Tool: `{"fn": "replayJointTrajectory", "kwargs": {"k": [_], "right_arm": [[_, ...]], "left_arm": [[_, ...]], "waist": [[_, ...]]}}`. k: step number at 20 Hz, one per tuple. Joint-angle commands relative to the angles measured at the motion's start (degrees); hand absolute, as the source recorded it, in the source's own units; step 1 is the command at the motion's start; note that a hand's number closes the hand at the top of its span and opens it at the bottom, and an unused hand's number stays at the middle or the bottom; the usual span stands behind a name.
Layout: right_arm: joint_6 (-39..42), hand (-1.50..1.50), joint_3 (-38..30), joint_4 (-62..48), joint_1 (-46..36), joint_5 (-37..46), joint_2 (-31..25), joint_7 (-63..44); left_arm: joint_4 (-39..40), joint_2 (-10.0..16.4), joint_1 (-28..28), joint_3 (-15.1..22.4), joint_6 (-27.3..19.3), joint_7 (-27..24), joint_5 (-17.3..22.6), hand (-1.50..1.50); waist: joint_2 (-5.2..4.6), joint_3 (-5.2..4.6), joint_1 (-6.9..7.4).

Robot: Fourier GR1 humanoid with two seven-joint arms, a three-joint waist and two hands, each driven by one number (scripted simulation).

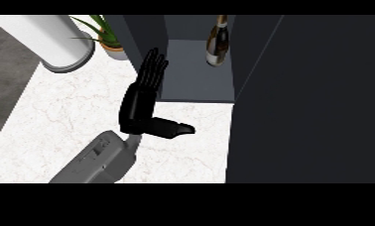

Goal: Pick up the wine, place it into the cabinet and close the cabinet

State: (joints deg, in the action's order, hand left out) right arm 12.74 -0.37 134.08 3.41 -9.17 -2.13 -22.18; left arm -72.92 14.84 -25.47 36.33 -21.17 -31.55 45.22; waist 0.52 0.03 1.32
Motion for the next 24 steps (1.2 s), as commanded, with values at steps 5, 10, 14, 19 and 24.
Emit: {"fn": "replayJointTrajectory", "kwargs": {"k": [5, 10, 14, 19, 24], "right_arm": [[-0.4, -1.5, 0.4, 3.0, -0.9, 0.5, -1.2, -2.5], [5.8, 1.5, 3.8, 1.0, 2.3, 3.0, -4.0, 0.6], [14.2, 1.5, 6.1, 2.8, 4.7, -2.2, -9.5, -0.6], [14.9, 1.5, 11.0, 6.7, 7.5, -5.1, -9.5, -5.9], [11.9, 1.5, 19.0, 8.1, 6.9, -6.6, -6.0, -10.8]], "left_arm": [[-28.1, 6.9, 11.8, 2.0, -10.1, 10.2, -5.2, -1.5], [-35.2, 11.4, 21.9, 2.3, -8.6, 6.8, -8.0, -1.5], [-39.2, 14.7, 25.2, -2.2, -9.9, 7.4, -6.4, -1.5], [-47.8, 20.6, 34.9, -6.3, -9.2, 6.4, -6.3, -1.5], [-51.5, 22.6, 44.0, -10.7, -5.6, 2.7, -4.7, -1.5]], "waist": [[-0.3, 0.0, -0.88], [-0.31, -0.01, -0.82], [-0.21, 0.0, -0.76], [-0.19, -0.03, -0.44], [-0.26, -0.08, -0.23]]}}
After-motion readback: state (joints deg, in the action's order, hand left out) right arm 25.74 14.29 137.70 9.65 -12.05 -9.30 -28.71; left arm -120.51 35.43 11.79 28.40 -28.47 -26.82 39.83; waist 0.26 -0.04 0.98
